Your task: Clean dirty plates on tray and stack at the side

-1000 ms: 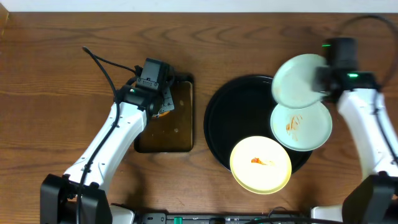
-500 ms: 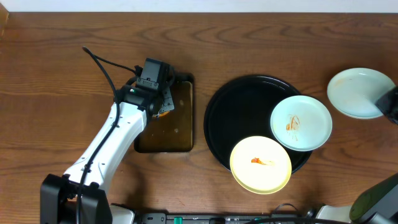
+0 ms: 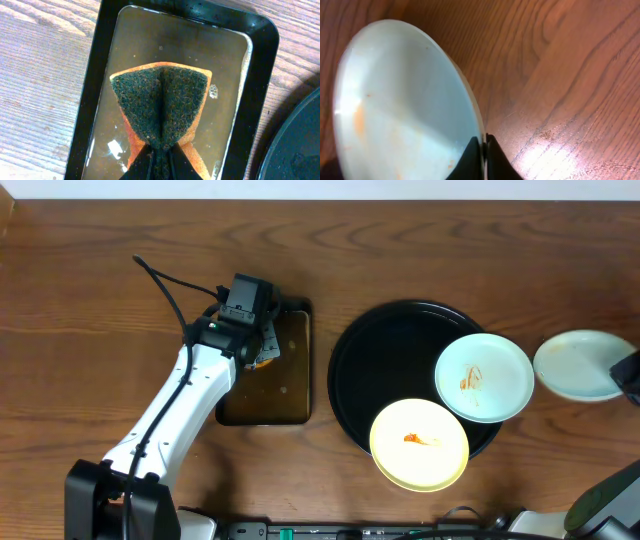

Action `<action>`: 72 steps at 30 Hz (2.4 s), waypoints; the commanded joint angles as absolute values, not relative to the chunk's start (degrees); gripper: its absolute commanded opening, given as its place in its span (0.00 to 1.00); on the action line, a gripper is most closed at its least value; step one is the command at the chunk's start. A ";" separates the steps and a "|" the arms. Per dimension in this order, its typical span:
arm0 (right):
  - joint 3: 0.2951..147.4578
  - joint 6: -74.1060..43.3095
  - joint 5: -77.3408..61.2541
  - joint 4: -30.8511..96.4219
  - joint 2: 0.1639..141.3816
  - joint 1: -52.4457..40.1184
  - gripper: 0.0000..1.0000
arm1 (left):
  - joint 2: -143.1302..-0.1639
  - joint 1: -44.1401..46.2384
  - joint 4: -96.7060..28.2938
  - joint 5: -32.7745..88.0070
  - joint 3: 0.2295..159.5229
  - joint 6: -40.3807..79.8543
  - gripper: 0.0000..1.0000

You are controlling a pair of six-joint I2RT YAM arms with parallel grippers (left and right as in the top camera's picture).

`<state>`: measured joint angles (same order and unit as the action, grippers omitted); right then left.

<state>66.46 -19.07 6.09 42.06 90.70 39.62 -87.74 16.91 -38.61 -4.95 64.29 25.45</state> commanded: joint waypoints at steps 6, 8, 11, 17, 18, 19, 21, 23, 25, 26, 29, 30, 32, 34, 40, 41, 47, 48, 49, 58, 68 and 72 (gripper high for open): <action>66.19 -14.00 -10.07 39.88 90.98 39.40 0.34 | -87.77 16.69 -38.79 -6.26 63.90 25.10 0.08; 66.19 -9.82 -17.39 42.78 90.98 37.95 0.40 | -87.77 16.69 -38.79 -6.26 63.90 25.10 0.08; 65.95 -6.74 -17.82 47.03 91.02 35.48 0.41 | -87.77 16.69 -38.79 -6.26 63.90 25.10 0.08; 62.06 -3.57 -17.76 48.14 91.05 30.33 0.46 | -87.77 16.69 -38.79 -6.26 63.90 25.10 0.08; 60.90 -3.62 -17.67 47.62 91.05 29.63 0.45 | -87.77 16.69 -38.79 -6.26 63.90 25.12 0.08; 59.53 -3.81 -17.43 46.92 91.05 28.99 0.45 | -87.77 16.69 -38.76 -6.26 63.90 25.12 0.08; 57.19 -3.86 -17.15 45.67 91.05 28.29 0.40 | -87.77 16.69 -38.76 -6.26 63.90 25.12 0.08; 55.00 -4.91 -16.60 44.18 91.05 27.94 0.37 | -87.77 16.69 -38.79 -6.26 63.90 25.10 0.08; 53.15 -5.32 -16.34 42.54 91.05 27.92 0.34 | -87.77 16.69 -38.76 -6.26 63.90 25.10 0.08; 52.31 -5.72 -16.34 41.89 91.05 27.92 0.32 | -87.77 16.69 -38.79 -6.26 63.90 25.10 0.08; 50.89 -5.78 -16.36 40.95 91.05 27.92 0.22 | -87.77 16.69 -38.76 -6.26 63.90 25.10 0.08; 50.65 -5.80 -16.58 40.80 91.05 27.92 0.18 | -87.77 16.69 -38.76 -6.26 63.90 25.10 0.08; 50.48 -5.78 -16.82 40.47 91.05 27.79 0.15 | -87.77 16.69 -38.76 -6.26 63.90 25.12 0.08; 50.48 -5.76 -17.43 39.86 91.05 27.59 0.12 | -87.77 16.69 -38.76 -6.26 63.90 25.12 0.08; 50.72 -6.66 -22.70 36.64 90.96 26.94 0.01 | -87.77 16.69 -38.76 -6.26 63.90 25.12 0.08; 50.92 -6.85 -23.05 36.32 90.89 26.87 0.01 | -87.77 16.69 -38.76 -6.26 63.90 25.12 0.08; 54.30 -7.27 -23.44 36.23 90.54 23.94 0.01 | -87.77 16.69 -38.74 -6.26 63.90 25.12 0.08; 55.07 -7.33 -23.42 36.23 90.52 22.90 0.01 | -87.77 16.69 -38.76 -6.26 63.90 25.10 0.08; 55.70 -7.77 -23.40 36.21 90.48 21.87 0.01 | -87.77 16.69 -38.74 -6.26 63.90 25.10 0.08; 57.84 -11.81 -18.31 34.65 90.78 9.93 0.01 | -87.77 16.86 -36.69 0.36 63.90 24.93 0.08; 57.76 -17.19 -12.25 33.58 93.86 0.14 0.01 | -87.88 24.84 -27.79 8.82 63.90 20.95 0.08; 57.76 -19.33 -11.62 33.36 95.37 -1.37 0.01 | -88.79 30.00 -23.79 8.80 63.90 20.82 0.08</action>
